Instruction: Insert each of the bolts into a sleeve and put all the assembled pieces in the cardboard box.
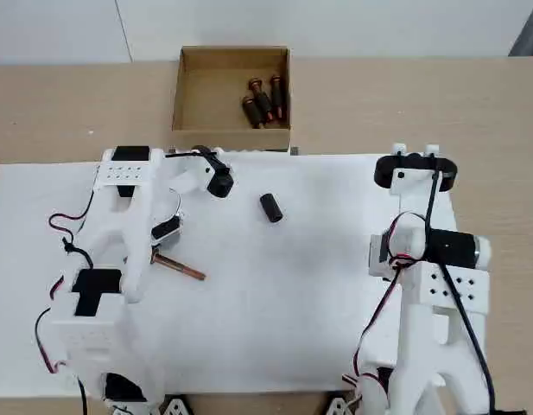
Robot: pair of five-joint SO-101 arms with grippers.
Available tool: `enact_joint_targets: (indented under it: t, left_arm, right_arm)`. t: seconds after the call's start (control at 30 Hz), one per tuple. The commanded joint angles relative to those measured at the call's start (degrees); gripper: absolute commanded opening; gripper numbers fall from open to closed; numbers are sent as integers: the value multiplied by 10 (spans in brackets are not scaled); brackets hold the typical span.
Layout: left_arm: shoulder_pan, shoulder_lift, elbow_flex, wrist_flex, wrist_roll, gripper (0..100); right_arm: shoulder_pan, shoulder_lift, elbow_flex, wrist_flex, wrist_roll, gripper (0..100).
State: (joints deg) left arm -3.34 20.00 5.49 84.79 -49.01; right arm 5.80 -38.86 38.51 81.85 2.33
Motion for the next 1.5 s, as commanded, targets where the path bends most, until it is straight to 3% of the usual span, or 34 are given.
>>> enact_joint_targets:
  t: [0.0, 0.23, 0.43, 0.67, 0.97, 1.47]
  left_arm:
    - [11, -56, -13, 10, -2, 6]
    - [53, -171, -13, 22, 89, 6]
    - [86, -227, -13, 22, 267, 6]
    - [127, -316, -7, 18, 284, 6]
    - [190, -500, 89, -62, 407, 6]
    - [190, -846, 457, -318, 586, 6]
  right_arm:
    - [1, -17, -27, 15, -8, 3]
    - [1, -99, -67, 44, -5, 3]
    - [3, -189, -66, 44, -7, 3]
    - [6, -280, -41, 42, -62, 2]
    - [2, -437, 67, 10, -70, 2]
    - [-22, -650, 294, -128, -69, 2]
